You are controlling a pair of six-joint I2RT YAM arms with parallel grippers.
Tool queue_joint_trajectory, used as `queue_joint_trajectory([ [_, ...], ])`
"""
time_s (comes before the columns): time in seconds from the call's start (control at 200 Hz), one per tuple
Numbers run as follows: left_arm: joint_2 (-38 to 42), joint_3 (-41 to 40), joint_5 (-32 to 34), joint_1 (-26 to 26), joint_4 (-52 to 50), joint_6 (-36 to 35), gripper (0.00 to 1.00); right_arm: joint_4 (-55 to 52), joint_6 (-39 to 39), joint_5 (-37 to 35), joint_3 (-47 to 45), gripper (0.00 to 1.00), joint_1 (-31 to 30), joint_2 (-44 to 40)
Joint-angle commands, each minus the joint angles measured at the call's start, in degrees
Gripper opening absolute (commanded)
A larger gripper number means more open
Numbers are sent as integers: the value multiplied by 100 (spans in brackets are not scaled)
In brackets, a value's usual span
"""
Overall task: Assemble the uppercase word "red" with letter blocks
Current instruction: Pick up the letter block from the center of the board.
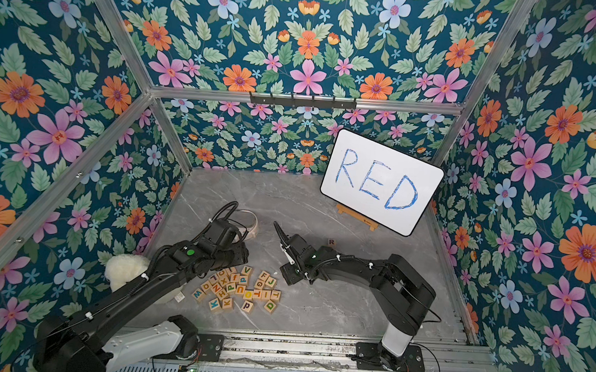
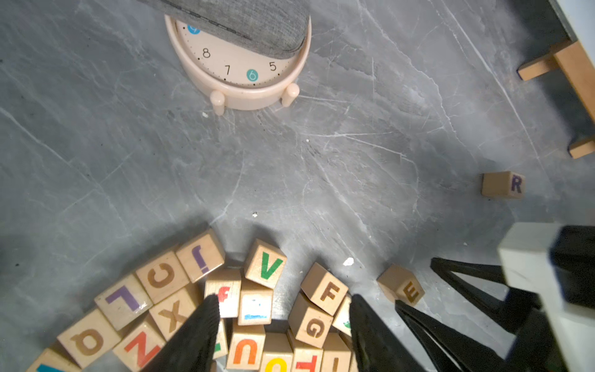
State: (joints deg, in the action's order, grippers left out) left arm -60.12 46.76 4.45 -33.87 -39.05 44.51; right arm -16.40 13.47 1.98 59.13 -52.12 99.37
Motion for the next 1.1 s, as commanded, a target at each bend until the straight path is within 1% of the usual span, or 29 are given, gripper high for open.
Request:
queue_joint_trajectory([
  [0.0,159,-92,138,46,-256,447,66,-153,-200,-68,119,66,-22,157],
  [0.145,315,-97,303,73,-600,624,66,-186,-309,-298,142,60,-103,264],
  [0.4,683,-166,502,73,-847,936,66,-133,-328,-345,108,48,-131,321],
  [0.505,750,-218,461,75,-912,1020,66,-85,-328,-313,90,44,-133,320],
  [0.605,764,-218,491,73,-1134,1100,66,-72,-328,-320,90,37,-149,342],
  [0.73,828,-216,456,73,-1095,1130,66,-101,-281,-359,98,30,-150,296],
  [0.895,772,-233,393,73,-992,965,66,-269,106,-644,-73,27,-150,-237],
  [0.935,729,-238,366,73,-745,931,66,-357,230,-807,-135,26,-145,-376],
  [0.955,705,-230,337,78,-694,918,66,-406,289,-883,-161,25,-149,-632],
  [1.045,584,-159,181,71,-430,851,65,-880,599,-1335,-130,22,-126,-1118],
  [1.095,542,-163,87,68,-248,815,65,-1177,805,-1526,-122,20,-18,-1433],
])
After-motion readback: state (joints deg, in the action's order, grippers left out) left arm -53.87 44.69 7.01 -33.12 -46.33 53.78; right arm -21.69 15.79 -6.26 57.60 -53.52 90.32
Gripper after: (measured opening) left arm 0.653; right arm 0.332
